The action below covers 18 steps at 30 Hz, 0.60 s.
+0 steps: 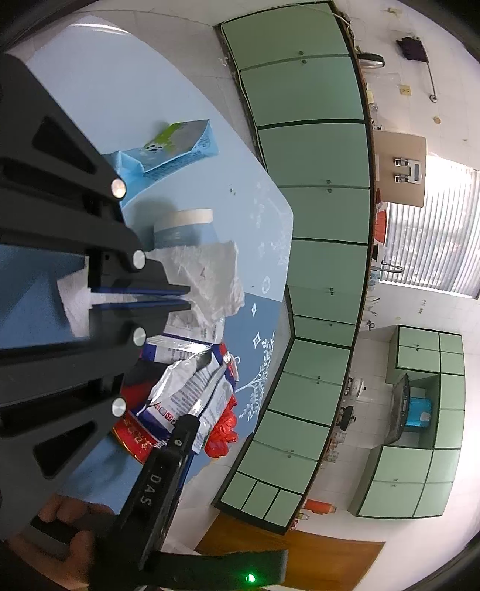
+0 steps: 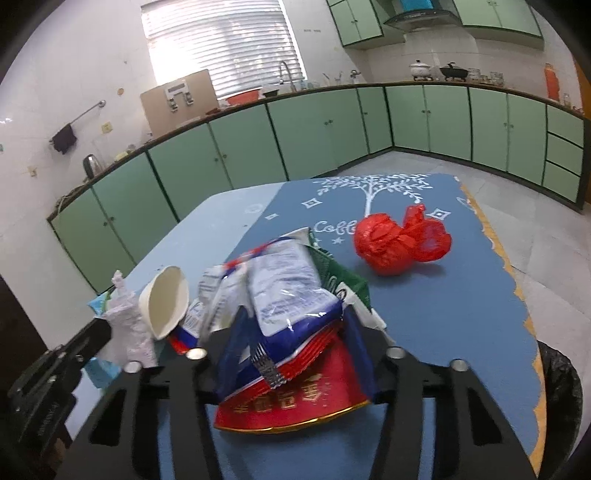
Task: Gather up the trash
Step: 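Grasp the white tissue with the left tool while the right tool grasps the snack wrapper, then carry the tissue and snack wrapper to the bin and release them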
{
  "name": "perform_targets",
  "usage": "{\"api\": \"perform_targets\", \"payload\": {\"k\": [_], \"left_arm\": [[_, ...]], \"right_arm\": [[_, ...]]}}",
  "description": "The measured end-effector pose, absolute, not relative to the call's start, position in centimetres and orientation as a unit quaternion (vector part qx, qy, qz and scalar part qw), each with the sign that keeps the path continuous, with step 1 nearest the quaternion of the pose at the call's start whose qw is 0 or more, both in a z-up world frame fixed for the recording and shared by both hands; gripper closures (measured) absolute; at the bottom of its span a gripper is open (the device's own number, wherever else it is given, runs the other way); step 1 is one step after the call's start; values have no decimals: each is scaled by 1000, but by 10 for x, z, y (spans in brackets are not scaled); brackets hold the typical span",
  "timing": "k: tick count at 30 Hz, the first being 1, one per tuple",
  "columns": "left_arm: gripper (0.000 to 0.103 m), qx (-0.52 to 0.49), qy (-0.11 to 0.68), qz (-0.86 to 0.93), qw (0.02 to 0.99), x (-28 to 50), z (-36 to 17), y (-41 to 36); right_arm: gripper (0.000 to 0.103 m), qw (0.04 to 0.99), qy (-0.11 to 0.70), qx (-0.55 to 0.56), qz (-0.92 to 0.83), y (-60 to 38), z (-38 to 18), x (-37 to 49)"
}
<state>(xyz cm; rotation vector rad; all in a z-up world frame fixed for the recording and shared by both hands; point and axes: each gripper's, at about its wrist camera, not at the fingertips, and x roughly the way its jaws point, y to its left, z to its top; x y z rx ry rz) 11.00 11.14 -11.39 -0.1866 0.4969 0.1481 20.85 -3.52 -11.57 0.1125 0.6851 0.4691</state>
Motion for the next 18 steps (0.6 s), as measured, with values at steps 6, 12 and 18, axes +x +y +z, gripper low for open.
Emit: {"api": "perform_targets", "payload": {"k": [6, 12, 18], "left_arm": [[101, -93, 245, 73, 962, 108, -115, 112], [101, -93, 238, 65, 965, 105, -110, 107], [101, -95, 222, 44, 970, 99, -98, 95]], "right_arm": [[61, 913, 321, 52, 245, -37, -111, 201], [75, 915, 308, 65, 253, -47, -101, 192], [80, 917, 294, 75, 259, -62, -89, 183]]}}
